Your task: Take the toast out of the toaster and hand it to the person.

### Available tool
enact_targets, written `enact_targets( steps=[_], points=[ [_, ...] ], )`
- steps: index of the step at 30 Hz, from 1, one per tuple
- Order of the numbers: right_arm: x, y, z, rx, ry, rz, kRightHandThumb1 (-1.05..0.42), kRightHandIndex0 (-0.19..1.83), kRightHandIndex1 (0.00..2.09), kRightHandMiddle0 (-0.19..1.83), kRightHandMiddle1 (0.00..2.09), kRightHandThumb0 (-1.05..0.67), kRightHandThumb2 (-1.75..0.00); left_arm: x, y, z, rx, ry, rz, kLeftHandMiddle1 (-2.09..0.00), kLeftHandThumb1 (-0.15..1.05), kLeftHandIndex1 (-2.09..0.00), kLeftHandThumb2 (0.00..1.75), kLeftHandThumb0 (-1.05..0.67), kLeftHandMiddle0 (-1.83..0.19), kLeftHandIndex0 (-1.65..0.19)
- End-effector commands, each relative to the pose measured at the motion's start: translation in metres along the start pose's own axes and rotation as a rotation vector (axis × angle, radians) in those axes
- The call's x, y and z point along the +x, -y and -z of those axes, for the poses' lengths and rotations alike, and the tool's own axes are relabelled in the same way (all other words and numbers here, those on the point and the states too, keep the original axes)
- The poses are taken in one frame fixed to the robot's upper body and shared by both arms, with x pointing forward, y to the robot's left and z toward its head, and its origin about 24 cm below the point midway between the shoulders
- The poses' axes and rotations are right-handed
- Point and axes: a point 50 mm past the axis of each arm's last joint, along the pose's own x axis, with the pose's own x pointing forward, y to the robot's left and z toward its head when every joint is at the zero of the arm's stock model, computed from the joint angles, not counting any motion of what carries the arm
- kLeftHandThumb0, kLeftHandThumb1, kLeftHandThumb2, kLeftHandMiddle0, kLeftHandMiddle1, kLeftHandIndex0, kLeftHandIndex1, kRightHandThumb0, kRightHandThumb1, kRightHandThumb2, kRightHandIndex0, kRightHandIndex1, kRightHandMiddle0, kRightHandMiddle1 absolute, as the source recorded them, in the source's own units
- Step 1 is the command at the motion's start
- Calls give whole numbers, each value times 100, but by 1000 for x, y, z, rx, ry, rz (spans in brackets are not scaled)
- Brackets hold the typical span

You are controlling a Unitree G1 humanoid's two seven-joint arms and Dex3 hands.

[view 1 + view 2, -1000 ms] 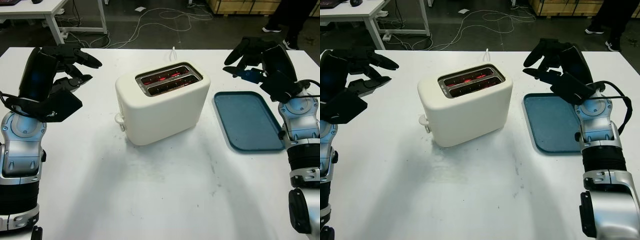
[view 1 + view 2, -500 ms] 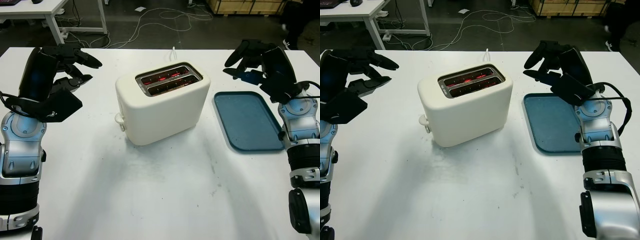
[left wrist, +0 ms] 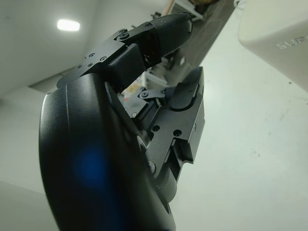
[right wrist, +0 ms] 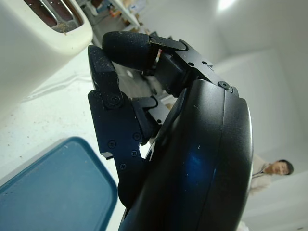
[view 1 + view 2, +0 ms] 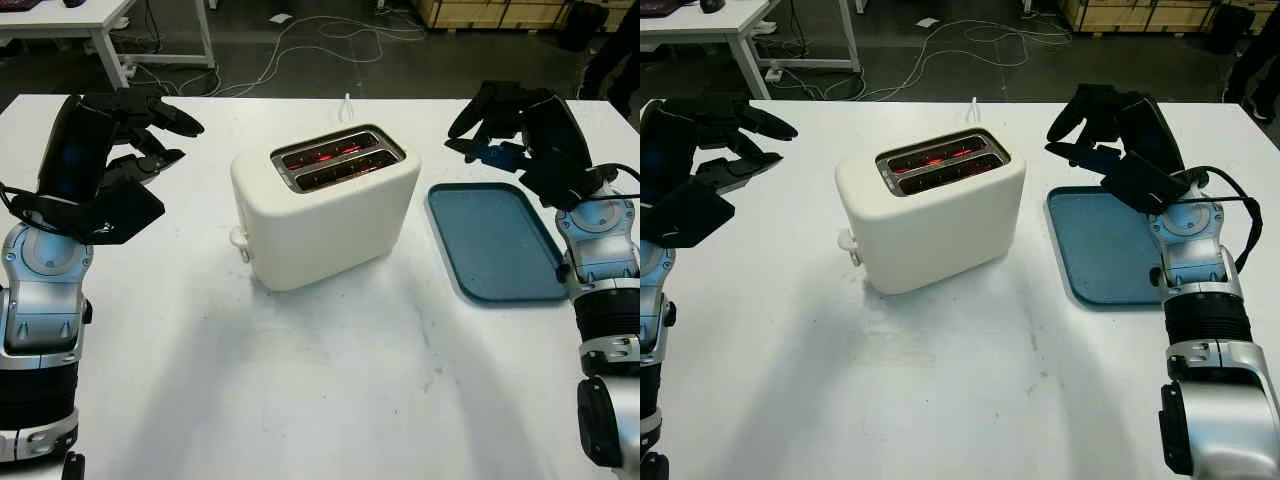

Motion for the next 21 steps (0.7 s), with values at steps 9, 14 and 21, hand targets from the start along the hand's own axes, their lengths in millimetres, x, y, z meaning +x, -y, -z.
enact_targets(
  steps=[9, 14, 21],
  points=[
    [1, 4, -3, -24, 23, 6, -92, 95, 141, 87, 121, -32, -8, 0, -2, -1, 12, -8, -1, -110, 85, -58, 0, 12, -92, -95],
    [1, 4, -3, -17, 19, 6, -92, 95, 140, 86, 121, -30, -8, 0, -1, -1, 6, -7, -2, -109, 85, -58, 0, 14, -92, -95],
    [1, 4, -3, -16, 23, 8, -92, 94, 138, 85, 120, -30, -7, 1, -1, -1, 4, 15, 0, -109, 85, -59, 0, 14, -95, -96]
  ],
)
